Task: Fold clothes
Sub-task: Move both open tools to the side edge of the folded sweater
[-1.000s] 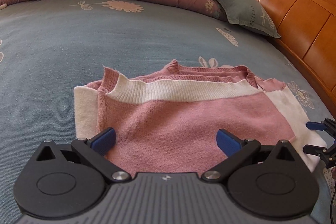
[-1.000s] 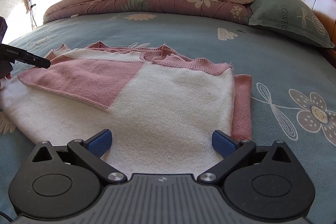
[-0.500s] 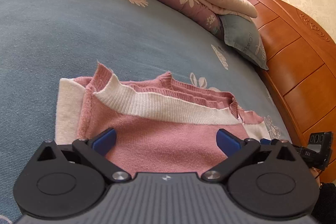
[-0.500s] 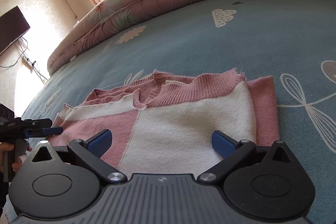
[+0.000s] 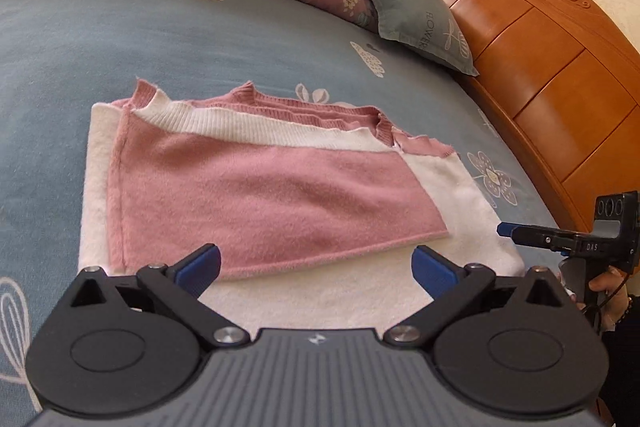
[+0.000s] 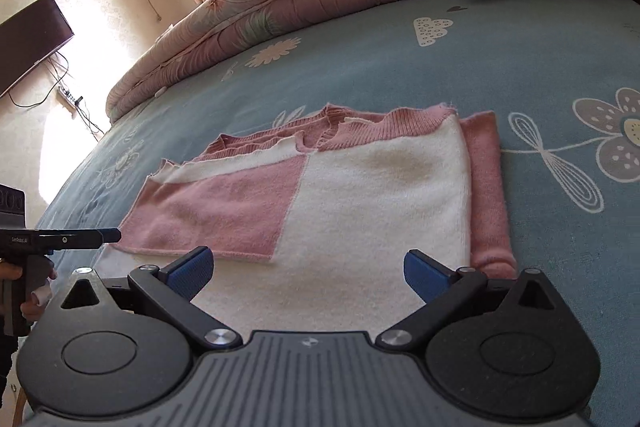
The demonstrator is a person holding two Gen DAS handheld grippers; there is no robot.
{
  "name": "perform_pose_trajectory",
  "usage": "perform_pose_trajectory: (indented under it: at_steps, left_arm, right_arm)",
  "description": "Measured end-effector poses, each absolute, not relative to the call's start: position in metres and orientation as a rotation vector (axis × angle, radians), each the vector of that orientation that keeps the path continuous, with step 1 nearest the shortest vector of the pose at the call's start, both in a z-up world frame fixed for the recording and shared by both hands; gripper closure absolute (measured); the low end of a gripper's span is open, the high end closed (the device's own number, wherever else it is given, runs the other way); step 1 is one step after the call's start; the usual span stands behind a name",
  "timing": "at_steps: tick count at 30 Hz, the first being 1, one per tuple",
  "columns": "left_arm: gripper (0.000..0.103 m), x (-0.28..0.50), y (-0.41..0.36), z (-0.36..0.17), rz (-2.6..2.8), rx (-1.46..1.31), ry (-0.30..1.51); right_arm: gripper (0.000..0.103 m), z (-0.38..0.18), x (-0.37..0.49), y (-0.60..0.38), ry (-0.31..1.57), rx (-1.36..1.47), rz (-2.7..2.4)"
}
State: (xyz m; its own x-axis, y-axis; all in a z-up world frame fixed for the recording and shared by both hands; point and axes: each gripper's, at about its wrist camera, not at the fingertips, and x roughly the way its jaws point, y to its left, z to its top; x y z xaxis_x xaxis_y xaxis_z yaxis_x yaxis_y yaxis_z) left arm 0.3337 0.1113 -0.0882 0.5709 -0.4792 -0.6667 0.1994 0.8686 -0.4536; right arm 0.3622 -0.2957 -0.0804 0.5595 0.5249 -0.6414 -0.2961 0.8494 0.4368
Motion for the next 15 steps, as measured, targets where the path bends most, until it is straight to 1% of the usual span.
perform_pose_trajectory:
  at_steps: [3,7,11,13,15]
  left_arm:
    - [0.002,0.315,0.131,-0.103,-0.352,-0.398,0.919]
    - [0.002,0.301,0.139,-0.086,-0.355,-0.437,0.87]
    - [0.001,0.298,0.121,-0.078,-0.413,-0.398,0.863]
    - [0.001,0.298,0.111,-0.084,-0.409,-0.36,0.875]
    - [0.002,0.299,0.108,-0.094,-0.375,-0.344,0.907]
  right_arm:
    - [0.0,-0.092,0.337,-0.32,0.877,0.353,0.478]
    - [0.0,-0.072,0.313,-0.33,0.832,0.381,0.472]
    - [0.0,-0.058,0.31,-0.312,0.772,0.376,0.552]
    - [0.0,-0.064,0.317,-0.3,0.78,0.344,0.549]
    - [0.0,-0.08,0.323,-0.296,0.829,0.34,0.504]
